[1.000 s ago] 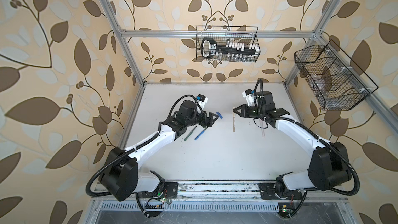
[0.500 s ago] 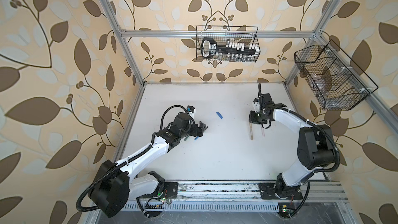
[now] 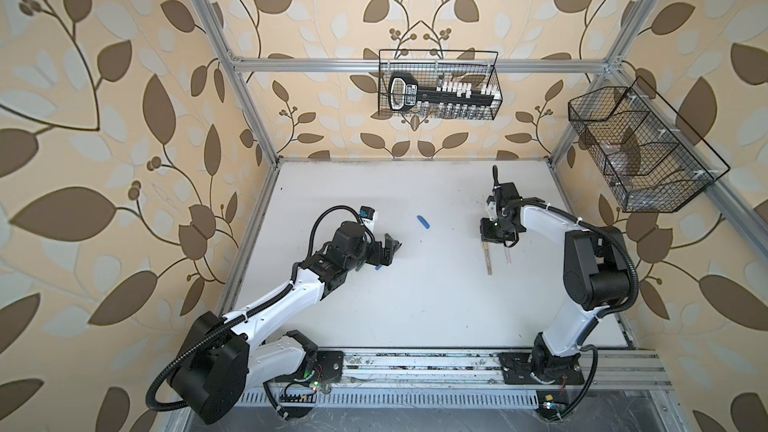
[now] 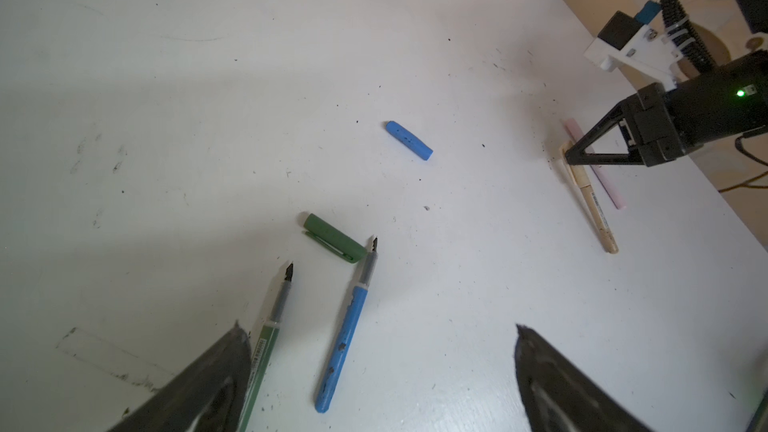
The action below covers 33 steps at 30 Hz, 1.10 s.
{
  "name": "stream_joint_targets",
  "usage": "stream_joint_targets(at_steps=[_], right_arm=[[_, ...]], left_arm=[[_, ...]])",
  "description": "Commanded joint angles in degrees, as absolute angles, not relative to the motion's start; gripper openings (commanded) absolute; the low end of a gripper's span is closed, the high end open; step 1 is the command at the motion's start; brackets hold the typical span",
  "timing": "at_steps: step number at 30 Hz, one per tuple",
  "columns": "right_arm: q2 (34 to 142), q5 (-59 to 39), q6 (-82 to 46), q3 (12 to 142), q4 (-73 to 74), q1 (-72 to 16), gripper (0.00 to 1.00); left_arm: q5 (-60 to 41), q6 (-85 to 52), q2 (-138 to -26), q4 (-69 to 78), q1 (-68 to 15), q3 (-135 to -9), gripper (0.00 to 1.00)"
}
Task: Insert the pens into the pen caps
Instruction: 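Open the right gripper to release the capped pen and lift away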
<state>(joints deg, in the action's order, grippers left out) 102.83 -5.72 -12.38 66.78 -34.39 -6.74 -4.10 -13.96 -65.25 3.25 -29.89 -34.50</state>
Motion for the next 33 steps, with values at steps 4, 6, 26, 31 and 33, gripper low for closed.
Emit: stream_joint_targets(at_steps=[4, 6, 26, 31, 33], right_arm=[[101.3, -4.8, -11.3, 65.7, -33.3, -6.7, 0.18], [101.1, -3.6, -10.8, 65.6, -33.5, -6.4, 0.23], [77.3, -7.5, -18.3, 56.5, -25.6, -13.0, 0.52], [69.4, -9.1, -22.6, 53.5, -21.8, -17.9, 0.53], [67.0, -10.0, -23.2, 52.4, -20.0, -18.0, 0.54]], left_arm=[[-6.6, -13.5, -66.4, 6.0, -29.2, -34.9, 0.99], [-7.4, -13.4, -66.6, 6.7, -29.2, -34.5, 0.99], [-13.7, -10.1, -66.5, 2.3, -29.1, -37.2, 0.97], [-18.2, -8.8, -73.0, -6.8, -29.2, -44.0, 0.94], [-17.9, -8.4, -75.6, -12.4, -29.3, -47.5, 0.92]])
